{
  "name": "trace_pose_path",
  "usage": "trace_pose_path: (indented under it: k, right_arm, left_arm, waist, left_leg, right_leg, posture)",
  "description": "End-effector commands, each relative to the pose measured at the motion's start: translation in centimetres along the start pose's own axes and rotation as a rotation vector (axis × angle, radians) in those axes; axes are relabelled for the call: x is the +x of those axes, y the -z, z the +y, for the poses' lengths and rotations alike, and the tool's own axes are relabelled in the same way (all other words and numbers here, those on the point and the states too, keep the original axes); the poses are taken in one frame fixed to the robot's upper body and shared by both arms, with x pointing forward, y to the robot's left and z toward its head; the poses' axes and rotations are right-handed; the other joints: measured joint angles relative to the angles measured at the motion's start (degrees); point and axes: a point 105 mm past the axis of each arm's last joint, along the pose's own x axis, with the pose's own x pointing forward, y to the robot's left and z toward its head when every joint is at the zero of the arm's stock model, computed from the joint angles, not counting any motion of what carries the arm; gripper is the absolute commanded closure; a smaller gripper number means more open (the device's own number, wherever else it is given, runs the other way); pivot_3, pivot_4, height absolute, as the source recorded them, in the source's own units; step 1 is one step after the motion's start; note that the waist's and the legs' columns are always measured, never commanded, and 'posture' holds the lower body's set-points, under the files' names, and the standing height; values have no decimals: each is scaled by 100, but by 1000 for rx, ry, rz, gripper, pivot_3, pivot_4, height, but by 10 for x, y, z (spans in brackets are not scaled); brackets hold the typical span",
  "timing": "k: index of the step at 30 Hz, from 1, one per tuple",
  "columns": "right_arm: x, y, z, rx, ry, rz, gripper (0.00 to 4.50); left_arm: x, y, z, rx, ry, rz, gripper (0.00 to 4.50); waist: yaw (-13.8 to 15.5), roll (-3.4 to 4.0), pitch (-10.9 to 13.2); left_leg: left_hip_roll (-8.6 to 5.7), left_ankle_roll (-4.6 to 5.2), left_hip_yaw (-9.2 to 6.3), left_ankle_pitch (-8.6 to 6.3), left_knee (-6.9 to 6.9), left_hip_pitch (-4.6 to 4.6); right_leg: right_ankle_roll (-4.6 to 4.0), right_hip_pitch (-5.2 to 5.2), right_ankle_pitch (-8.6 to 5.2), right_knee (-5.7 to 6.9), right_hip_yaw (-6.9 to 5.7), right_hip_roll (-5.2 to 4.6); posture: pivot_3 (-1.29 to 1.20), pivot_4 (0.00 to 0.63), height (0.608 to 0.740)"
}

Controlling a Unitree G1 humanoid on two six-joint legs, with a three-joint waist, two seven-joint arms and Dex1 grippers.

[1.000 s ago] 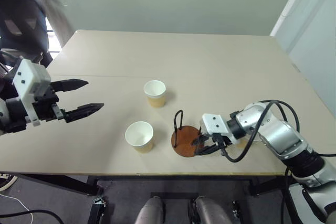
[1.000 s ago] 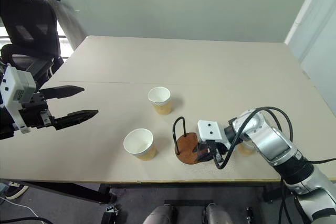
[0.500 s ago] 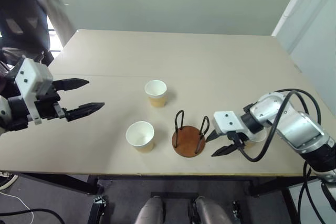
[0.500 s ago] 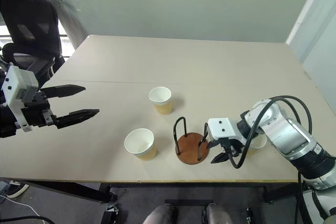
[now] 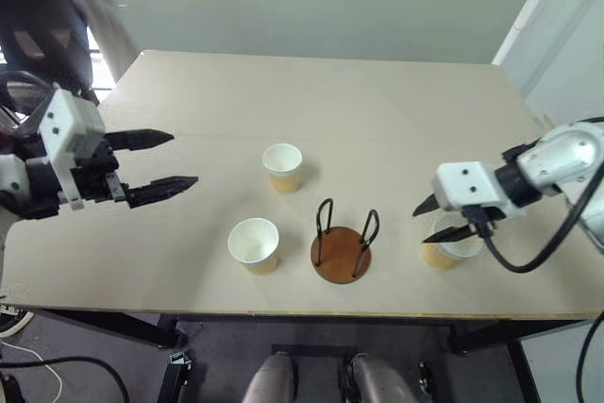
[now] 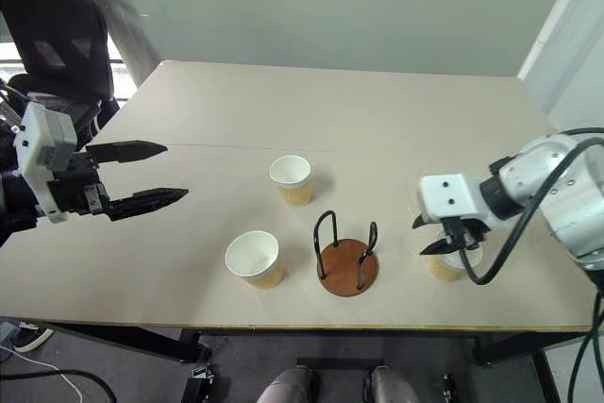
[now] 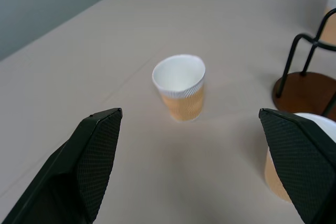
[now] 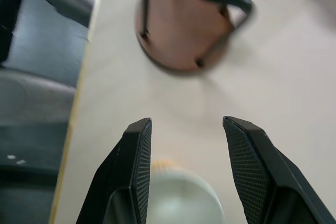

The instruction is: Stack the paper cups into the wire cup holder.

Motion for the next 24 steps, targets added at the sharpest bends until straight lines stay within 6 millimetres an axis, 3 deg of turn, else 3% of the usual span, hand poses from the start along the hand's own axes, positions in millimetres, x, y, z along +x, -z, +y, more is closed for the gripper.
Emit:
trace_pose_path:
  k: [1, 6, 9, 14, 19, 24]
  right_arm:
    - [-29, 5, 4, 1, 61, 54, 2364]
    - [-35, 17, 24, 75, 44, 114, 2364]
    - [-32, 20, 31, 111, 39, 120, 1727]
    - [-20, 18, 34, 119, 41, 102, 63]
    - [-12, 21, 38, 133, 17, 92, 24]
    - [2, 27, 46, 155, -25, 87, 24]
  left_arm:
    - [-1, -22, -7, 45, 95, -15, 0]
    - [8, -38, -22, 49, 249, -56, 0]
    - [14, -40, -28, 50, 319, -60, 0]
    - [21, -38, -28, 52, 341, -55, 0]
    - [21, -38, -31, 46, 348, -55, 0]
    - [26, -39, -53, 38, 411, -85, 0]
  waist:
    - [24, 0, 0]
    - [36, 0, 0]
    - [29, 0, 0]
    - [-13, 0, 0]
    - [-10, 2, 1]
    - [5, 4, 2]
  left_leg:
    - [0, -2, 0, -4, 0, -2]
    - [0, -11, 0, -17, 0, -11]
    - [0, -14, 2, -18, 1, -27]
    - [1, -10, 12, -12, 7, -25]
    - [1, 31, 6, -26, 36, -24]
    - [-1, 56, 5, -41, 74, -28]
  right_leg:
    - [4, 0, -1, -3, 0, 0]
    - [20, 0, -5, -16, 1, 0]
    - [36, 0, -11, -20, 2, 1]
    - [59, 4, -12, -23, 9, 2]
    - [86, 4, -11, -24, 19, 11]
    - [103, 25, -6, -41, 20, 12]
  posture:
    - [0, 150, 740]
    - [0, 150, 740]
    - [0, 150, 740]
    - [0, 150, 740]
    - [0, 150, 740]
    - [0, 150, 740]
